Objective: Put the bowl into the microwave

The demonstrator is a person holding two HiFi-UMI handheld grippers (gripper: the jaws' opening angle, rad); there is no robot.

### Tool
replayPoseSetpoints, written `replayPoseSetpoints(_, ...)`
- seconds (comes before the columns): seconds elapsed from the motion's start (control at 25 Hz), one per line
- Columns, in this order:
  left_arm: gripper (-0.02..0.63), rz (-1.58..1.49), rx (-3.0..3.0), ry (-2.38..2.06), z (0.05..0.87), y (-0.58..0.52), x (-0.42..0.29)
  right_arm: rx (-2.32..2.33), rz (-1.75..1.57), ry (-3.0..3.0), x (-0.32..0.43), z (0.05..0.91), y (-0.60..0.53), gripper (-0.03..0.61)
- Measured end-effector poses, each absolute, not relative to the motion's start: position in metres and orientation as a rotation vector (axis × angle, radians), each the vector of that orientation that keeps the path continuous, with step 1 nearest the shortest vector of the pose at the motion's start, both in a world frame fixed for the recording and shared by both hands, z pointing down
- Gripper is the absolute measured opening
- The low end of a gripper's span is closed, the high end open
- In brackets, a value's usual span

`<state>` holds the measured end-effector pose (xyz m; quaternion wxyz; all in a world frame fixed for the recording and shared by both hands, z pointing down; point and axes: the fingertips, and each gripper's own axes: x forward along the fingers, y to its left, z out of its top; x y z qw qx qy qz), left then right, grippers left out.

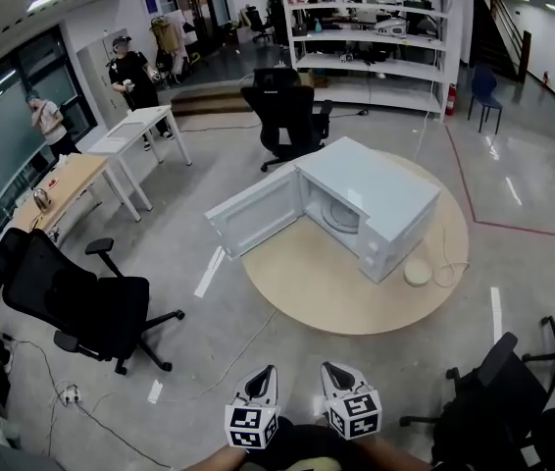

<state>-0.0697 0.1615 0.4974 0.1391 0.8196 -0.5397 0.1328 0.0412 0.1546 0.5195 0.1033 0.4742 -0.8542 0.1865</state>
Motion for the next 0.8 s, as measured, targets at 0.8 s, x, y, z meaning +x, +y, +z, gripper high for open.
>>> replayPoseSetpoints(0.8,0.046,0.371,2.460,-1.344,0.507,0.060,-0.082,1.597,0.585,-2.329,0.033,0.523,0.079,0.015)
